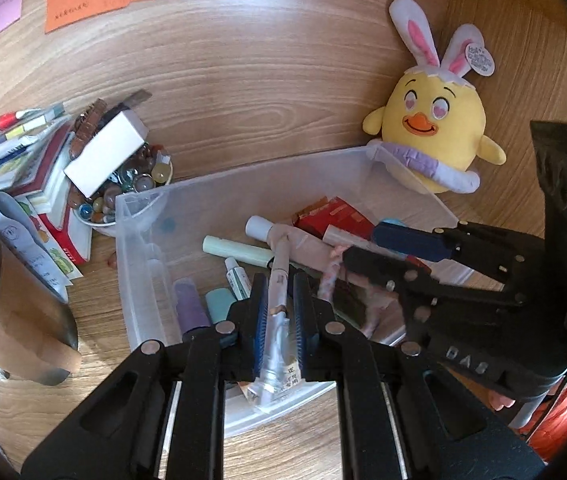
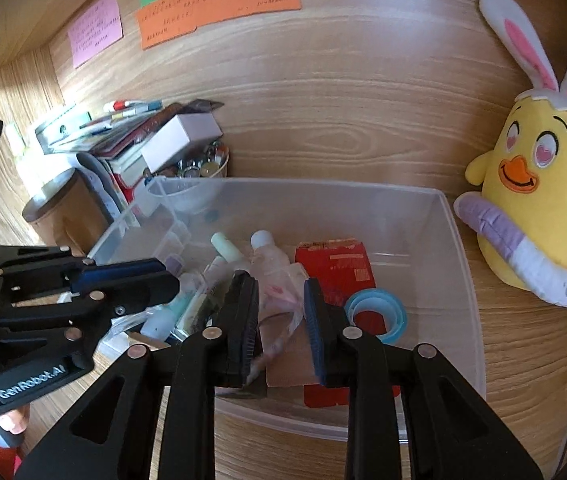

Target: Organize objects

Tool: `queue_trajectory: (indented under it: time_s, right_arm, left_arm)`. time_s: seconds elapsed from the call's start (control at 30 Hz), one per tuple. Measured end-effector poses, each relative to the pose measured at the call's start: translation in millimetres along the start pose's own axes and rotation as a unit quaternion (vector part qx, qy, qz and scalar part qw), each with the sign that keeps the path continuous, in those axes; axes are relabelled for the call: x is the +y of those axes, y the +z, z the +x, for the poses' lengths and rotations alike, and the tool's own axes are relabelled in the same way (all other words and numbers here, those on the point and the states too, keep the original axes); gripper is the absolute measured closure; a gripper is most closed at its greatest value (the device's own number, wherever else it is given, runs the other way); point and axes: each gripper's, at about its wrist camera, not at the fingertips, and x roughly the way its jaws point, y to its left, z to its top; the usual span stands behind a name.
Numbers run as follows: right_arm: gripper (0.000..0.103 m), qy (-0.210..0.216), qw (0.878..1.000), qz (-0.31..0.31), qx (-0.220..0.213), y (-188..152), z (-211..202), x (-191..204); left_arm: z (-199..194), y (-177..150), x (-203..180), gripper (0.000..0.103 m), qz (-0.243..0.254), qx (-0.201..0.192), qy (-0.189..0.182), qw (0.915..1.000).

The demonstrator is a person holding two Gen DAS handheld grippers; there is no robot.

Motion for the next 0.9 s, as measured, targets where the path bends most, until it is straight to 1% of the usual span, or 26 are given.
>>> queue_trajectory:
  time_s: [0.03,0.13,0.27,0.33,0.4,0.43,0.47,0.5,0.53,0.57,0.6,0.63,0.7,0.73,0.77,0.8,0.9]
  right_arm:
    - [0.069,-0.001,1.0,-0.001,-0.001,-0.2,-0.6,0.4]
    - [0.065,-0.006,1.0,-0.006,-0.009,0.6,-5.3,2.1]
    - [0.054,-0.008,1.0,-0.003,-0.014,2.0,-14.0,1.5]
    - [0.05,-0.008,1.0,-0.007,-0.02,2.3,-21.3,2.4]
    - [0.045,-0.008,1.0,-0.015,-0.027,1.5,-30.6,3.8]
    - [0.04,-0.009,0.999,-0.02,-0.03,0.4,-35.6,4.5]
    - [0.036,-0.011,0.999,-0.024,-0.034,-0.6,-40.0,4.9]
    - [0.034,-0.012,0.999,-0.029,-0.038,-2.0,-45.1,5.5]
    - [0.031,-0.014,0.999,-0.033,-0.041,-3.6,-49.9,5.9]
    - [0.026,-0.016,0.998,-0.036,-0.046,-5.3,-55.4,6.2]
    - [0.024,-0.019,0.998,-0.038,-0.05,-6.7,-59.9,6.8]
    - [0.021,-0.022,0.997,-0.039,-0.055,-7.7,-63.8,6.9]
    - [0.02,-0.024,0.997,-0.043,-0.063,-9.8,-71.6,7.1]
    - [0.019,-0.025,0.997,-0.044,-0.065,-11.3,-74.9,6.5]
    - [0.018,-0.025,0.996,-0.043,-0.068,-12.9,-77.8,6.2]
    - [0.017,-0.026,0.996,-0.043,-0.071,-14.9,-80.5,5.8]
    - [0.013,-0.031,0.996,-0.044,-0.077,-21.2,-86.0,4.8]
  left_arm:
    - [-2.6,0.1,0.0,0.093,-0.001,-0.003,-0.001,1.0]
    - [-9.4,0.0,0.5,0.093,-0.005,-0.011,-0.006,0.9999]
    - [-20.3,-4.8,-2.6,0.092,-0.005,-0.023,-0.006,0.9997]
    - [-25.5,-7.7,-4.4,0.09,-0.005,-0.03,-0.003,0.9995]
    - [-32.0,-11.1,-5.1,0.078,-0.006,-0.039,0.001,0.9992]
    - [-35.8,-13.2,-5.7,0.073,-0.007,-0.046,0.004,0.9989]
    - [-37.9,-14.5,-6.0,0.064,-0.007,-0.051,0.007,0.9986]
    - [-42.2,-16.9,-6.6,0.054,-0.008,-0.061,0.012,0.998]
    - [-45.1,-18.5,-6.9,0.05,-0.009,-0.068,0.016,0.9975]
    - [-49.3,-20.9,-8.0,0.043,-0.01,-0.078,0.025,0.9966]
    - [-51.8,-22.6,-8.2,0.037,-0.01,-0.083,0.031,0.996]
    - [-54.0,-24.0,-8.8,0.034,-0.011,-0.088,0.037,0.9954]
    - [-58.5,-27.6,-9.1,0.021,-0.017,-0.097,0.046,0.9941]
    - [-60.4,-29.7,-9.4,0.018,-0.02,-0.102,0.05,0.9934]
    - [-61.2,-31.1,-9.2,0.013,-0.022,-0.105,0.054,0.9927]
    - [-62.2,-32.6,-9.4,0.011,-0.023,-0.109,0.057,0.9921]
    - [-64.1,-38.9,-10.7,0.008,-0.026,-0.114,0.064,0.9911]
